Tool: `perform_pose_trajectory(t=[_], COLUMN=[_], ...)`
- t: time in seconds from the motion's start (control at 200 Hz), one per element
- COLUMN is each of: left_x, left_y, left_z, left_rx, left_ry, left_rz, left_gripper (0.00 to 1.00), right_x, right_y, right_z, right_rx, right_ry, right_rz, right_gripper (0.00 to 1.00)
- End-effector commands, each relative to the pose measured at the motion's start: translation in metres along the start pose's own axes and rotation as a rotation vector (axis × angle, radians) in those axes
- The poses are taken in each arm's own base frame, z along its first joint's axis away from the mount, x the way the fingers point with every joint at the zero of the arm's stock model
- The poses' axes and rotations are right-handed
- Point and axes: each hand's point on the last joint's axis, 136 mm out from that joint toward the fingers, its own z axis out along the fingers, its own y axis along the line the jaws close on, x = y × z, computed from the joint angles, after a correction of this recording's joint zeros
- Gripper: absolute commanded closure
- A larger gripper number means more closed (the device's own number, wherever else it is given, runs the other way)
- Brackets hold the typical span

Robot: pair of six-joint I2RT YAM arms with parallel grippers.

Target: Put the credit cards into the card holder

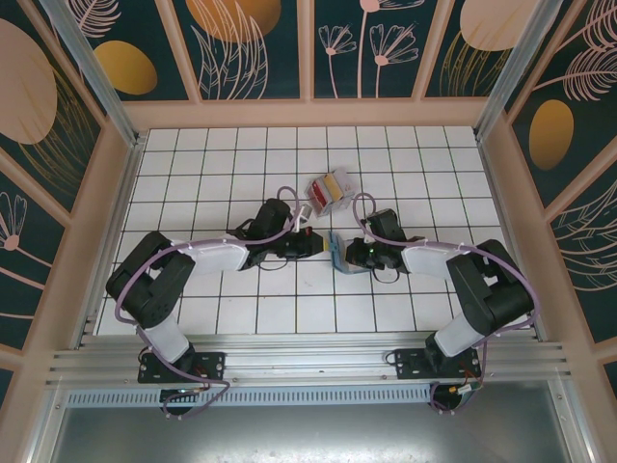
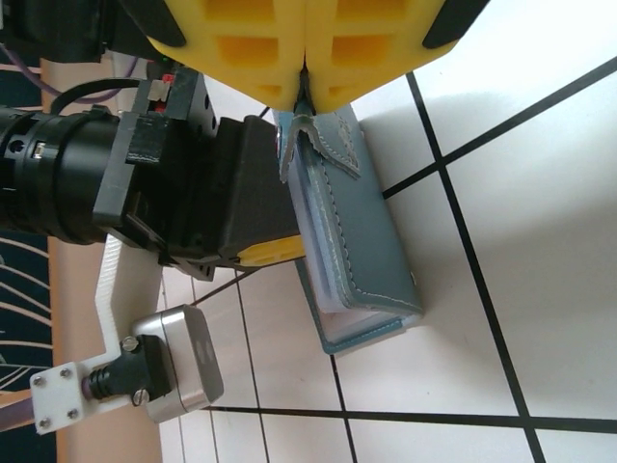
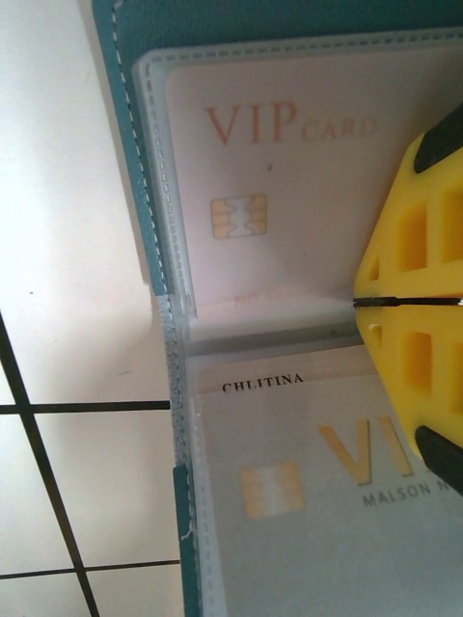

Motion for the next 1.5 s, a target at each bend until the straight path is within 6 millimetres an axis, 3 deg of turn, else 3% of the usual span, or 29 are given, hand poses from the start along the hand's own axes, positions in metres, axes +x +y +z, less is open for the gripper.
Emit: perform_pose_trajectory(t=[0.0, 0.29, 0.495, 0.611, 0.716, 0.991, 1.496], left_x=[-0.010, -0.011, -0.008, -0.011, -0.013, -0.011, -0.012], left_y=[-0.029, -0.010, -0.008, -0.012, -0.016, -0.011, -0.012], left_z=[-0.007, -0.019, -0.018, -0.018, -0.018, -0.016, -0.016], left_rx=[0.152, 0.151, 0.150, 0.159, 0.164, 0.154, 0.151], left_ry=[-0.035, -0.068, -0.059, -0.061, -0.061, -0.054, -0.056], left_rz=[0.035, -0.009, -0.012, -0.011, -0.007, -0.015, -0.015], left_gripper=[1.00, 1.00, 1.00, 1.00, 1.00, 1.00, 1.00], right_x=[0.011, -0.005, -0.022, -0.017, -0.008, 0.004, 0.013], right_y=[-0.022, -0.005, 0.026, 0.044, 0.055, 0.063, 0.043], right_z=[0.000, -0.021, -0.042, -0.042, -0.038, -0.036, -0.022], right_rx=[0.089, 0.036, -0.062, -0.129, -0.142, -0.169, -0.102], right_ry=[0.046, 0.006, -0.042, -0.019, 0.003, 0.020, 0.054], right_rz=[0.011, 0.017, -0.016, -0.061, -0.106, -0.130, -0.090], right_gripper=[0.91, 0.85, 0.68, 0.58, 0.57, 0.57, 0.60])
